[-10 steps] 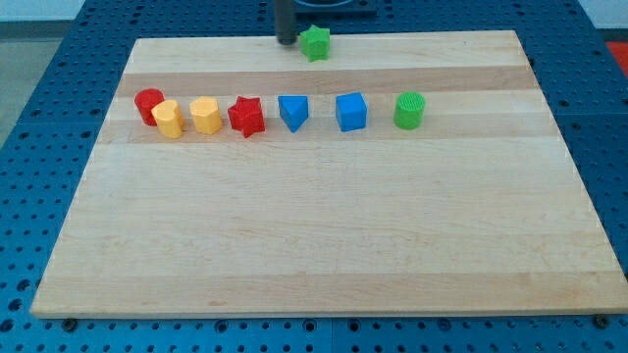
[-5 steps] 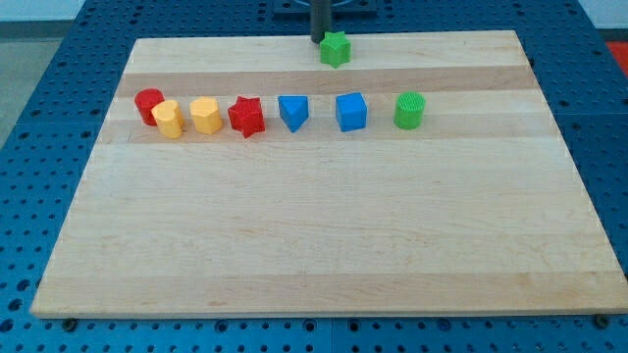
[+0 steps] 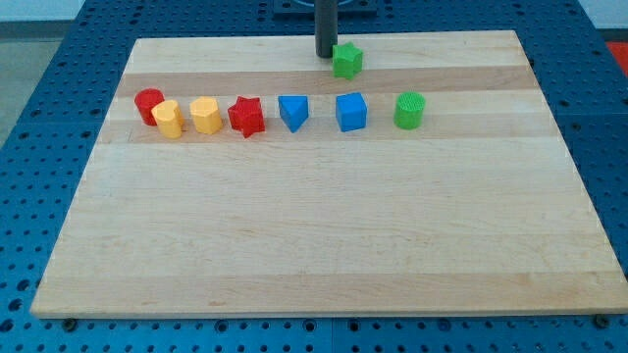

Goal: Move the green star to the top right of the blue cube

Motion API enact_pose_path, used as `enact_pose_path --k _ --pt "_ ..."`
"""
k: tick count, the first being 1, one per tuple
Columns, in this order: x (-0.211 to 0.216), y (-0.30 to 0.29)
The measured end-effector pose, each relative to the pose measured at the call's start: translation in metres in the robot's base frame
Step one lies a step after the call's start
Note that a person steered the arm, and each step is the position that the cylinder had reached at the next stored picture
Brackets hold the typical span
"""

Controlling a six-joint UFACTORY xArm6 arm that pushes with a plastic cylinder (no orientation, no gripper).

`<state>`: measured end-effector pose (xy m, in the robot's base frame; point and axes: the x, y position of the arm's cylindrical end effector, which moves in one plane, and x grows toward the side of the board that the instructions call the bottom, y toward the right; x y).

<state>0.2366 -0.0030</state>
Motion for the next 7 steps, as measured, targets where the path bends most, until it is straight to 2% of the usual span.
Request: enact_pose_path --k 1,3,5,7 --pt "0.015 -0.001" --pt "0.015 0.008" --pt "0.015 0.051" --pt "0.017 0.026"
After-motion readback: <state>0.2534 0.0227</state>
